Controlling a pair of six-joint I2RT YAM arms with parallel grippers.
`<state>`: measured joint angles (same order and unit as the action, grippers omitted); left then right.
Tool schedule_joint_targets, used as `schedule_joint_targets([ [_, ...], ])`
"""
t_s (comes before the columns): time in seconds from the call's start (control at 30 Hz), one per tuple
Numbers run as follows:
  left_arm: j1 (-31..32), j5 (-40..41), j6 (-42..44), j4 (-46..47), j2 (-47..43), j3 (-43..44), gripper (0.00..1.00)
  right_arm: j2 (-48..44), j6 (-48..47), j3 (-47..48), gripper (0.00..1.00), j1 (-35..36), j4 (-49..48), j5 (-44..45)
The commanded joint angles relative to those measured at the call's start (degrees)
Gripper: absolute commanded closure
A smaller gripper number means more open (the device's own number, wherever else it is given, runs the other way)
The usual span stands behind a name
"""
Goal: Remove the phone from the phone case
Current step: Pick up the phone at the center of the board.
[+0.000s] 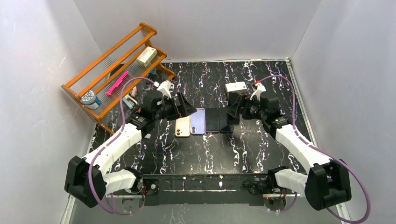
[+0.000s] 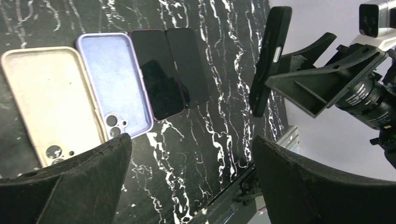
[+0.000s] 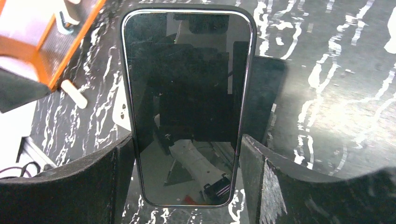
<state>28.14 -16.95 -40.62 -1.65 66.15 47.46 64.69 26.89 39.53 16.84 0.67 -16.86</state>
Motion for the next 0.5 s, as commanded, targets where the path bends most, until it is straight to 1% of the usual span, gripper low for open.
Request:
schedule_joint_targets([
  [0.0,2.82,0.98,-2.65,4.70,0.53,-0.06,0.02,-2.97,0.58,0.48,0.99,5.86,-7.82,0.86],
  [0.23,5.48,3.03,-4.79,7.11,1.48,0.88,0.02,-1.41,-1.38,2.71,0.99,16.24,-8.78,6.72],
  [0.47,7.13,3.68,-7.41,9.10,4.69,1.61,0.02,1.32,-4.78,5.45,0.99,25.95,-10.60,12.73],
])
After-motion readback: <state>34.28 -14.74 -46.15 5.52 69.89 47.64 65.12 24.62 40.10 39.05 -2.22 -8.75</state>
